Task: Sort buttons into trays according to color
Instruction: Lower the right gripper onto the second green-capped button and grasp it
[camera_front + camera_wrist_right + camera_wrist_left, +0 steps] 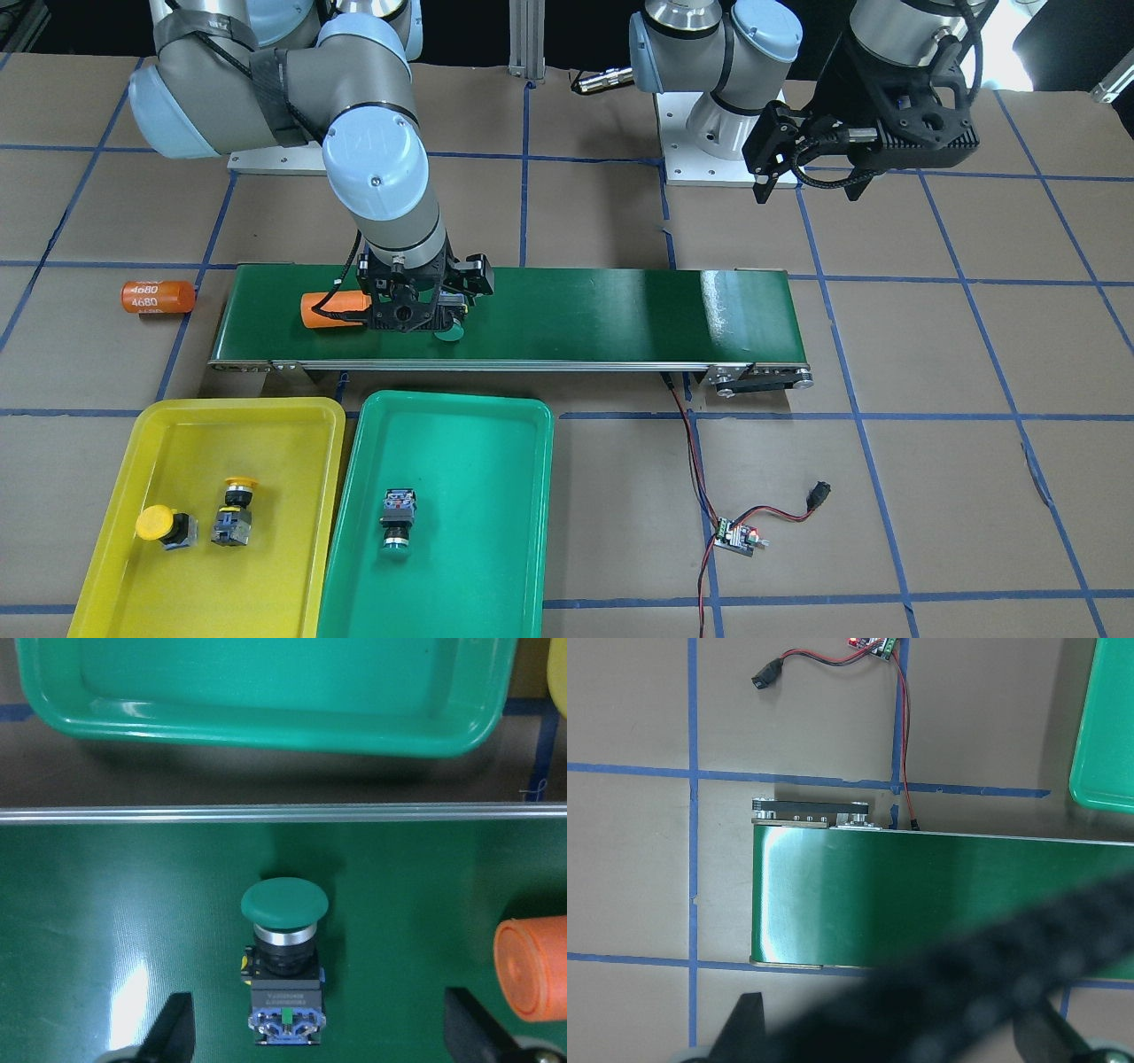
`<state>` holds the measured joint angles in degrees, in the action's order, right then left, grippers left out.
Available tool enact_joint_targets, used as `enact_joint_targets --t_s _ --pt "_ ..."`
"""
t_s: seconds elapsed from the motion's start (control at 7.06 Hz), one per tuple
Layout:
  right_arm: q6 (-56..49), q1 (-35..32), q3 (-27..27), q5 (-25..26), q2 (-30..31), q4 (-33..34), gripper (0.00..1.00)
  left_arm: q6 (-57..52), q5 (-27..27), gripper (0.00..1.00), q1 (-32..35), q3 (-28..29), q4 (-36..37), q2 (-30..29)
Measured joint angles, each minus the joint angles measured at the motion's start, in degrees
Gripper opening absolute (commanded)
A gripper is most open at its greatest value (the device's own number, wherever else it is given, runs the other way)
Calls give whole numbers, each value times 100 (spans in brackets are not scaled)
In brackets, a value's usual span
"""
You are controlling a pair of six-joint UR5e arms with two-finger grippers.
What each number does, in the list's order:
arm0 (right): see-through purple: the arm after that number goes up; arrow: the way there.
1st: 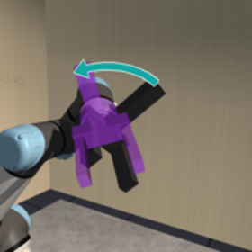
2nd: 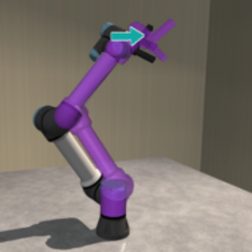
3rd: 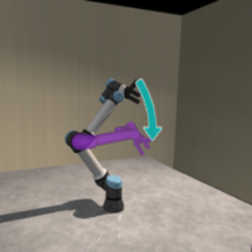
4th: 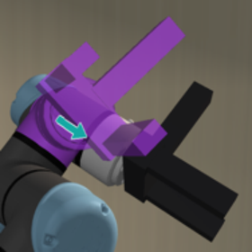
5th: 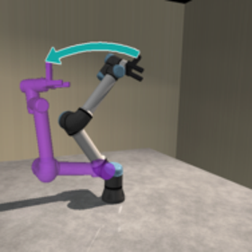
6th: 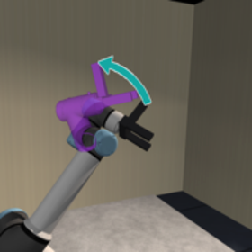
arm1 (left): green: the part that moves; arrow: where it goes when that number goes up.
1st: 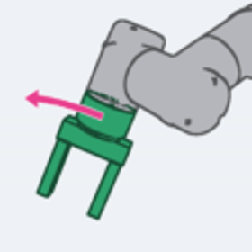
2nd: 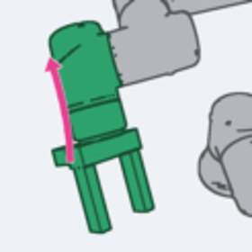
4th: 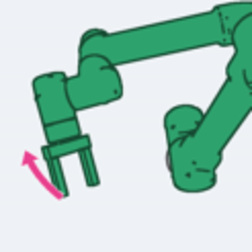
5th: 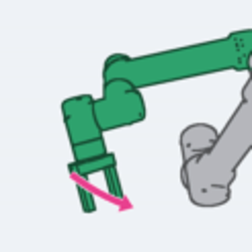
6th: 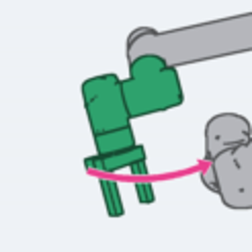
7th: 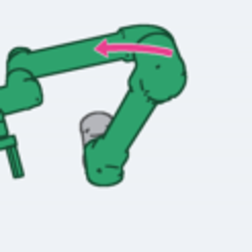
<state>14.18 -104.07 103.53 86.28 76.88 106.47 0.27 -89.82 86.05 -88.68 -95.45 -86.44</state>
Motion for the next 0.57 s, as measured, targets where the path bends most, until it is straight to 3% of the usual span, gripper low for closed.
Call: enact_joint_targets --t_s 0.14,0.28,0.42,0.57 --pt "86 -5 228 -11 -33 186 100 -1 0 100 0 3 0 -2" --pt "129 -5 420 3 -79 336 62 -1 0 100 0 4 -2 -5" --pt "150 8 525 25 -109 433 1 -1 0 100 1 4 -4 -5" --pt "164 32 561 41 -105 490 0 -1 0 100 3 10 -2 -5"
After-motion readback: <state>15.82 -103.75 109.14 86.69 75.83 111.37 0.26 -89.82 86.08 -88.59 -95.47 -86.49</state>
